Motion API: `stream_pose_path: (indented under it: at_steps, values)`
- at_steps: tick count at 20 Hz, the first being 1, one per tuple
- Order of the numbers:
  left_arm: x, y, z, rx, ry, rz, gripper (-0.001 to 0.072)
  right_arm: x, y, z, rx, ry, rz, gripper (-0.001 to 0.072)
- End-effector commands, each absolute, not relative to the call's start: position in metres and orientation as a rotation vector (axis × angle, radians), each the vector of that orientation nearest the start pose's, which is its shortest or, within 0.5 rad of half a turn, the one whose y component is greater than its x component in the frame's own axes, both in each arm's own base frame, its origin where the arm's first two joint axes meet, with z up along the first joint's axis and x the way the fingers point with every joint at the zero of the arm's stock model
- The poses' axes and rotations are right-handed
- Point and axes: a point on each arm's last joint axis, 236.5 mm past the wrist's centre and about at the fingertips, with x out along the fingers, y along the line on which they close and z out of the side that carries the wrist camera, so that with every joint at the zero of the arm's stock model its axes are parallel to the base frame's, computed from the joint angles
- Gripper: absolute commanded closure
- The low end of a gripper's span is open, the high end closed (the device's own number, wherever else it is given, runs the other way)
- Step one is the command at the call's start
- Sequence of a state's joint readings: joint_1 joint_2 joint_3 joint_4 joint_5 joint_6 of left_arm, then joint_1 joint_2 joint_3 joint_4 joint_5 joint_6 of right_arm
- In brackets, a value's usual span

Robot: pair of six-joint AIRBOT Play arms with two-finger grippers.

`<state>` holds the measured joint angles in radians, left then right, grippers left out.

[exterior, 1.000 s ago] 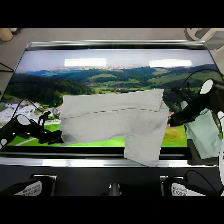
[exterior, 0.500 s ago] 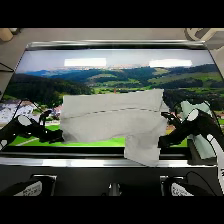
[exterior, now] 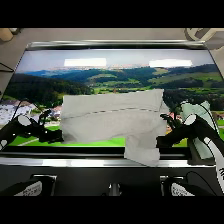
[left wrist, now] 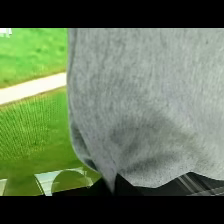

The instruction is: Fold the shirts.

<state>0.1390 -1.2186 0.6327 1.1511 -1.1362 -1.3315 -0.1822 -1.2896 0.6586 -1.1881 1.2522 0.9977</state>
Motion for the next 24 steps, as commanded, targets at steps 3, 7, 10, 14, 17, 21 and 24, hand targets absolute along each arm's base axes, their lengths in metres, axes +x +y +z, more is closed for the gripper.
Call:
stream_pose_path:
  at_steps: [3,7,10,14,17,21,24]
  values:
    - [0.269,-0.05,-0.077,-0.34,1.487,-0.245,0.068,0.266,0.047,-0.07,0.131,1.546,0.566,0.0685]
    - [0.309,-0.044,-0.036,-0.343,1.361,-0.217,0.0683,0.353,0.046,-0.002,0.109,1.27,0.525,0.0686]
    - [0.347,-0.038,-0.01,-0.333,1.263,-0.201,0.0684,0.402,0.034,0.029,0.079,1.144,0.468,0.0686]
    - [0.397,-0.039,-0.008,-0.396,1.247,-0.2,0.0683,0.464,0.03,0.027,0.172,1.052,0.416,0.0686]
    - [0.43,-0.047,-0.026,-0.474,1.271,-0.225,0.0683,0.495,0.023,0.008,0.22,1.02,0.367,0.0685]
    - [0.464,-0.043,-0.049,-0.526,1.295,-0.194,0.0682,0.536,0.025,-0.009,0.377,0.911,0.314,0.0685]
    - [0.479,-0.043,-0.062,-0.531,1.294,-0.187,0.0682,0.532,0.029,-0.042,0.4,0.98,0.323,0.0685]
